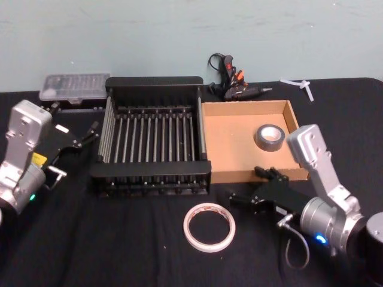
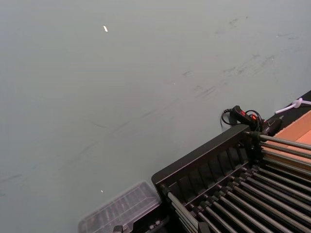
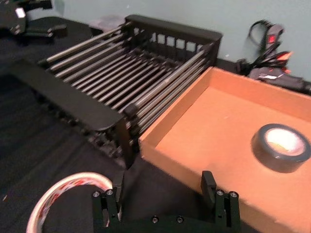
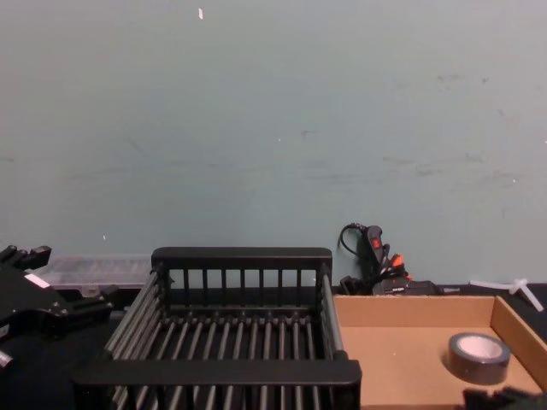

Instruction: Pick up the white tape and place it into the black box , Pick up the silver tape and place it into the brown box.

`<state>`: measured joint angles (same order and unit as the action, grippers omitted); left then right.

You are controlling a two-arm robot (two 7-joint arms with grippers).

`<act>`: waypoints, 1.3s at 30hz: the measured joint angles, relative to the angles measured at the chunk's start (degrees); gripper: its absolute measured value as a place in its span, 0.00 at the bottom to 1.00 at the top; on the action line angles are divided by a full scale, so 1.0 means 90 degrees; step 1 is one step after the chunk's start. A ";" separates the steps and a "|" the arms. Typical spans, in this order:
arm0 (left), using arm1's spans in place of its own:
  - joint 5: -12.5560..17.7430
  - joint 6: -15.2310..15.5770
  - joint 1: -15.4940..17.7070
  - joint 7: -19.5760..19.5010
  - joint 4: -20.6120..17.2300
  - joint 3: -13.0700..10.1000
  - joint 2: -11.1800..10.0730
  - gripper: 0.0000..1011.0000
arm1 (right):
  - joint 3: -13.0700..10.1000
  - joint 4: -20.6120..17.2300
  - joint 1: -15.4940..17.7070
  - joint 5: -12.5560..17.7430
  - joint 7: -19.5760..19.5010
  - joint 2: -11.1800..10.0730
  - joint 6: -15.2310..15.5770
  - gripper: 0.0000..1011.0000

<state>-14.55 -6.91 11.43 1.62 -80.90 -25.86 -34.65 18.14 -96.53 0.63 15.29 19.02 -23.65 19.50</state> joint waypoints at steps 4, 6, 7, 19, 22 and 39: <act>0.0000 0.0000 0.0000 0.0000 0.0000 0.0000 0.0000 0.99 | 0.0125 -0.0005 0.0038 -0.0045 0.0002 -0.0008 0.0040 0.99; 0.0000 0.0000 0.0000 0.0000 0.0000 0.0000 0.0000 0.99 | 0.0164 -0.0005 0.0055 -0.0057 0.0003 -0.0008 0.0058 0.99; 0.0000 0.0000 0.0000 0.0000 0.0000 0.0000 0.0000 0.99 | 0.0199 -0.0005 0.0070 -0.0063 0.0005 -0.0005 0.0078 0.99; 0.0000 0.0000 0.0000 0.0000 0.0000 0.0000 0.0000 0.99 | 0.0428 0.0099 0.0111 -0.0234 0.0005 0.0022 0.0035 0.99; 0.0000 0.0000 0.0000 0.0000 0.0000 0.0000 0.0000 0.99 | 0.0454 0.0125 0.0109 -0.0295 0.0003 0.0028 -0.0040 0.99; 0.0000 0.0000 0.0000 0.0000 0.0000 0.0000 0.0000 0.99 | 0.0541 0.0327 0.0051 -0.0554 0.0101 0.0125 -0.0447 0.99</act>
<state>-14.55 -6.91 11.43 1.62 -80.90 -25.86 -34.65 23.01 -93.59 1.09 10.31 19.93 -22.53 15.48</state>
